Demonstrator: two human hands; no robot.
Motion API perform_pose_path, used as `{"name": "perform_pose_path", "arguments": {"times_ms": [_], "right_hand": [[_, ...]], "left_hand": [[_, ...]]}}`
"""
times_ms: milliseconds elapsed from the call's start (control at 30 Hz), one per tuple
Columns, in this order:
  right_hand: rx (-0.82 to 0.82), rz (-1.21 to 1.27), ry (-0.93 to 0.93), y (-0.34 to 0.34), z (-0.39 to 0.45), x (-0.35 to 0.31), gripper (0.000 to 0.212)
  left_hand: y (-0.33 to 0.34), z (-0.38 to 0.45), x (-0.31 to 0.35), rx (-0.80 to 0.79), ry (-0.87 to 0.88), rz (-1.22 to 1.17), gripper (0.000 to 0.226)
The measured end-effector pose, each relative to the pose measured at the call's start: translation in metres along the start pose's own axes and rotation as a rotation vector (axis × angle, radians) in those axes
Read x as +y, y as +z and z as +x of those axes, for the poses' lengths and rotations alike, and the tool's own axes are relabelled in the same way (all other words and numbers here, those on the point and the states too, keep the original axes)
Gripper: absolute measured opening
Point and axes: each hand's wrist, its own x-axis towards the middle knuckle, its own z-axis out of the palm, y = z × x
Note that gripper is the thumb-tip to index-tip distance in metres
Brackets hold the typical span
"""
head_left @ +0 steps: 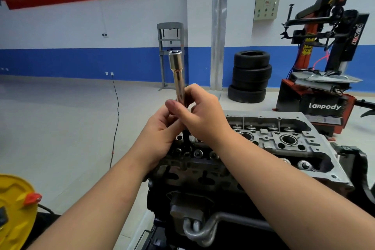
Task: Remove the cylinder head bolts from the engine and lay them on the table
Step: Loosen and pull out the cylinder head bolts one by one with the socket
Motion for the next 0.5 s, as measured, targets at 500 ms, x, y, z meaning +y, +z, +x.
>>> {"name": "perform_pose_path", "arguments": {"times_ms": [500], "right_hand": [[0.075,0.051,0.042,0.0000,0.0003,-0.0017,0.028]], "left_hand": [[-0.0008,0.0013,-0.0039,0.027,0.017,0.018,0.037]]}}
